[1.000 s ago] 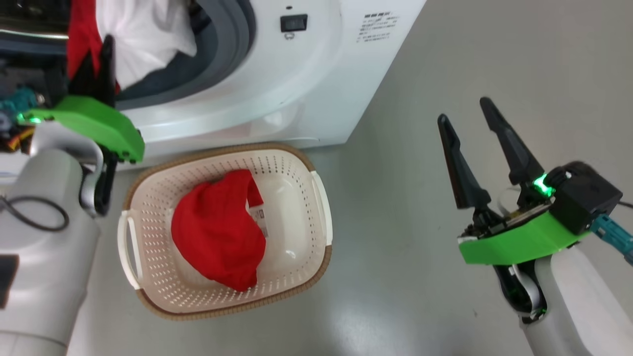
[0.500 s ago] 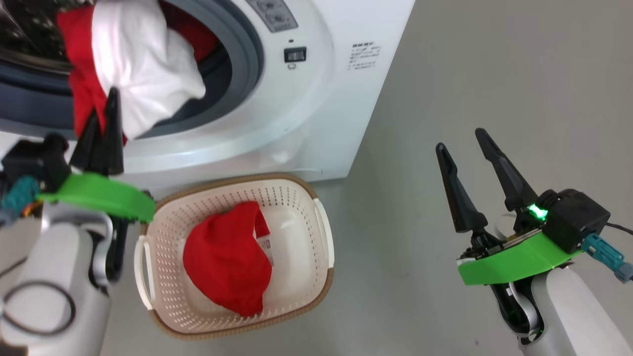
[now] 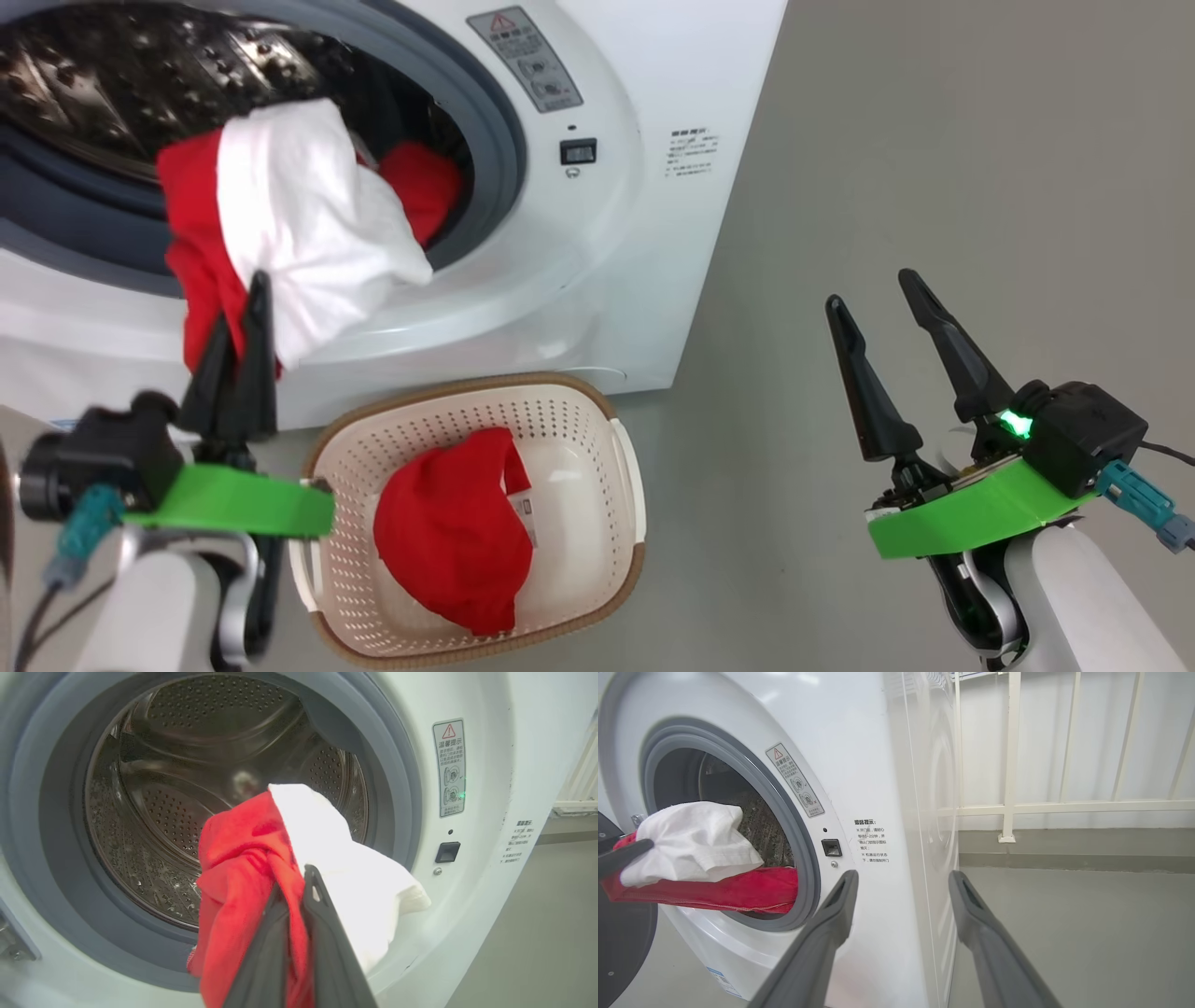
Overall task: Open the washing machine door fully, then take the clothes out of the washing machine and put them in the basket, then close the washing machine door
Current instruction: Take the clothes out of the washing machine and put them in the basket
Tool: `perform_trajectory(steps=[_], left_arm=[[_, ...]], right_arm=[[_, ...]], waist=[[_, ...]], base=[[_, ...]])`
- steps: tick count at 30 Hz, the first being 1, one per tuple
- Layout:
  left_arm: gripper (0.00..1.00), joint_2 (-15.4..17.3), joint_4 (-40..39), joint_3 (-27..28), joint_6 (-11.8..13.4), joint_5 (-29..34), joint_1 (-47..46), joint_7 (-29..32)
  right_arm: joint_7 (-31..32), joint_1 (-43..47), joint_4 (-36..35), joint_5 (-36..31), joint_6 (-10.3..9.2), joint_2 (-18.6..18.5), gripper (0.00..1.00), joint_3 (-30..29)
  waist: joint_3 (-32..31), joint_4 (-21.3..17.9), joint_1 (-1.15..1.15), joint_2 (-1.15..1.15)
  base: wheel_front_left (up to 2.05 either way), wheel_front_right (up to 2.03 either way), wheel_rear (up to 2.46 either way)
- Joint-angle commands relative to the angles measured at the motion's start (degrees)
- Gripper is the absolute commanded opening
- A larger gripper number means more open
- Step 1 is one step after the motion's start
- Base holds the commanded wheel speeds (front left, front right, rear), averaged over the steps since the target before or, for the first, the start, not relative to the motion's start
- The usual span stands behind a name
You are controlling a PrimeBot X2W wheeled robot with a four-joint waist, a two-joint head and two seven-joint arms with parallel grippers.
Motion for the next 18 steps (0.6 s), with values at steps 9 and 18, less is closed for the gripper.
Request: perform_trajectory(steps=[9,18], left_arm=[[0.0,-0.3,-9.7,1.4,2.2,0.6,6.9,-0.5],[0.0,-2.2,-11.1,0.5,2.4,-1.9,10.8,0.9]], right_arm=[[-0.4,2.0,-1.0,0.5,0.2,0.1,1.0,0.6],[-0.4,1.9,-1.5,0.6,0.2,0.1,1.0,0.7]], waist=[[-2.7,1.8,0.0,0.0],[-1.5,1.9,0.0,0.0]], base=[[0.0,0.0,0.0],[0.0,0.0,0.0]])
